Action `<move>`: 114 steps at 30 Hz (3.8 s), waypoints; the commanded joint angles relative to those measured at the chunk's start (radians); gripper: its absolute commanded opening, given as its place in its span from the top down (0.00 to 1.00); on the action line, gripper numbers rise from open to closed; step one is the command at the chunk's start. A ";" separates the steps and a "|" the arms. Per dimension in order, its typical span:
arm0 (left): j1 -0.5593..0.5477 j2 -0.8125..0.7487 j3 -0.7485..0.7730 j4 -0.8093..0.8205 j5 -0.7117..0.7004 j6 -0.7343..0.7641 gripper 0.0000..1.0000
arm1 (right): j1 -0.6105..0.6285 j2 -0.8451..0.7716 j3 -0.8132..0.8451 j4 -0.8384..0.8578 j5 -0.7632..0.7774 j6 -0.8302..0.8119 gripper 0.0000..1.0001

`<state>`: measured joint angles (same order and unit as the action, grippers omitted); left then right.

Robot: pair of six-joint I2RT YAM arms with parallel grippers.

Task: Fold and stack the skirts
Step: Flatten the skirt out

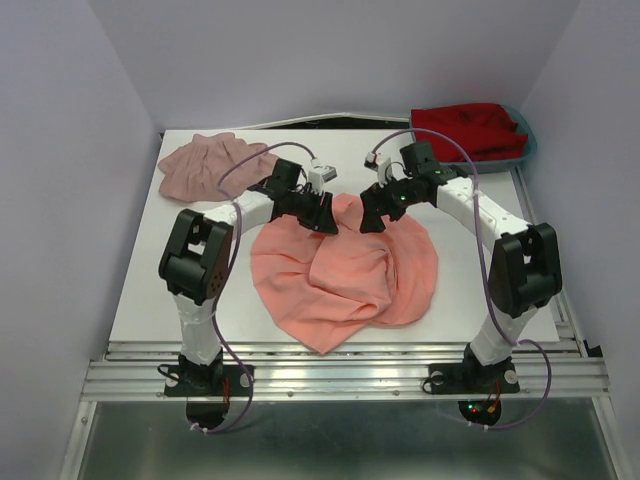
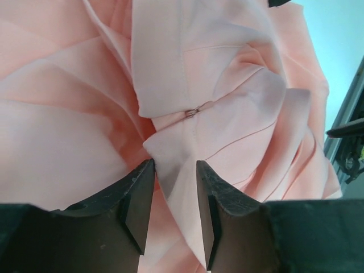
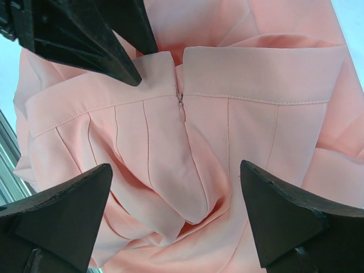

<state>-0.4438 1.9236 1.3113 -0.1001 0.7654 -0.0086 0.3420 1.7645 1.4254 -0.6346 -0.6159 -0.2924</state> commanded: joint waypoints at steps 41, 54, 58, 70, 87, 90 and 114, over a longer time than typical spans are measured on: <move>-0.062 -0.129 0.361 -0.075 0.267 0.099 0.80 | -0.043 -0.240 -0.076 0.208 -0.291 -0.051 0.99; 0.042 -0.502 -0.066 0.092 -0.210 -0.054 0.17 | -0.169 -0.464 -0.026 -0.094 -0.311 -0.367 0.99; 0.034 -0.387 -0.043 0.031 -0.203 -0.060 0.14 | -0.169 -0.471 -0.026 -0.135 -0.300 -0.412 0.99; -0.049 -0.107 0.054 -0.010 -0.134 -0.057 0.16 | -0.169 -0.615 -0.089 -0.016 -0.231 -0.491 0.99; -0.087 -0.057 0.022 0.022 -0.038 -0.105 0.18 | -0.169 -0.637 0.090 0.162 -0.208 -0.323 0.99; -0.087 -0.075 -0.035 0.039 -0.032 -0.111 0.19 | -0.169 -0.639 0.093 0.191 -0.185 -0.291 0.99; 0.183 -0.102 0.767 -0.426 -0.497 0.271 1.00 | -0.178 -0.383 0.092 0.697 0.366 -0.143 0.99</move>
<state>-0.2619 1.7615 1.9156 -0.5327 0.4465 0.1745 0.1783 1.3361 1.4597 -0.2481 -0.3851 -0.4900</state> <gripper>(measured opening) 0.030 0.067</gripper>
